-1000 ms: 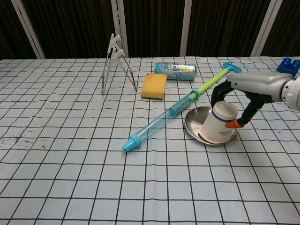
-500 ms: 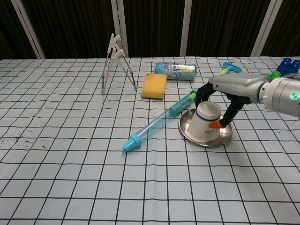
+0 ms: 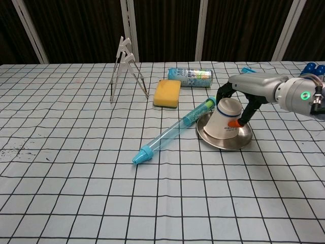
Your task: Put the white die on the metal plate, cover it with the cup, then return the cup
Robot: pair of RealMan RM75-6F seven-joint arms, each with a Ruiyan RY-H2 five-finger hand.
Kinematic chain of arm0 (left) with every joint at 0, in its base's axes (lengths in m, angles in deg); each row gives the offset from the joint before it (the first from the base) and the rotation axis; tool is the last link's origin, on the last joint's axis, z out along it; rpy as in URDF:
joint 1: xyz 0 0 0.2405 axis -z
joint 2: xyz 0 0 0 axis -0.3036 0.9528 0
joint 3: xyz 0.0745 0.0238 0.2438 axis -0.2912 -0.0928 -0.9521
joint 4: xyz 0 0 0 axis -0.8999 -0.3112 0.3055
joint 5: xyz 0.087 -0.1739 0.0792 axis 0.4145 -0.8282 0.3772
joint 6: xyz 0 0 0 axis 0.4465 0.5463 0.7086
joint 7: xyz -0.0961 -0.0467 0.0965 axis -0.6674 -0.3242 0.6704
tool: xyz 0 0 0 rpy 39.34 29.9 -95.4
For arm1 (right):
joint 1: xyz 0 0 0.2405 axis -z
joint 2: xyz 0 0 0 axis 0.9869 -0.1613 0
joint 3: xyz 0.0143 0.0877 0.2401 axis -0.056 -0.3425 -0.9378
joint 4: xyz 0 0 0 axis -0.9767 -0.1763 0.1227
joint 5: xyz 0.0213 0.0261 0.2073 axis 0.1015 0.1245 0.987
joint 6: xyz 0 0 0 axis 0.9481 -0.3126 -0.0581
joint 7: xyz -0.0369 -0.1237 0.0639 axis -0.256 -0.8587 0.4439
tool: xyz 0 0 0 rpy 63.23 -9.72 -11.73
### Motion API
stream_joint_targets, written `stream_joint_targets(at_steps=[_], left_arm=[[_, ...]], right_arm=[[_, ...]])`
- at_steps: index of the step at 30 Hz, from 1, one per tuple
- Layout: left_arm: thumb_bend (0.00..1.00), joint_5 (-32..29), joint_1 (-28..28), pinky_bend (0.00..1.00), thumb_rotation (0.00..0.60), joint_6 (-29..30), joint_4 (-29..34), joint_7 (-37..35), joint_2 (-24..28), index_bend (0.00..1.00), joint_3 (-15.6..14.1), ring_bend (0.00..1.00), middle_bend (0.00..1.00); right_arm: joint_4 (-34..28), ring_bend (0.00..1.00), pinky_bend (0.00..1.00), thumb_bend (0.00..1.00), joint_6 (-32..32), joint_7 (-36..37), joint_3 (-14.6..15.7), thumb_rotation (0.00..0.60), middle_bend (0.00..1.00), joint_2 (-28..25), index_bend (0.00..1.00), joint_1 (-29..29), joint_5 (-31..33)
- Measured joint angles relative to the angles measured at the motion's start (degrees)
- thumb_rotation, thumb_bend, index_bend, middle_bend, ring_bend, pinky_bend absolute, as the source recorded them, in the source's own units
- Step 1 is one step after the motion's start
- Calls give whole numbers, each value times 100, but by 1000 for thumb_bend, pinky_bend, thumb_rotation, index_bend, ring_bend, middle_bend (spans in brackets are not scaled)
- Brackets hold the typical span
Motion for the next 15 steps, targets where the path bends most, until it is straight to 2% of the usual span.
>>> stream_joint_targets(at_steps=[8, 15], left_arm=[[457, -6, -6, 35, 600, 16, 19, 30, -6, 192, -2, 0, 0], [457, 9, 5, 35, 600, 3, 27, 67, -22, 192, -14, 0, 0]], right_arm=[[35, 243, 0, 360, -64, 212, 155, 600, 454, -163, 557, 252, -54], [-200, 243, 0, 361, -73, 427, 332, 600, 454, -315, 568, 438, -244]])
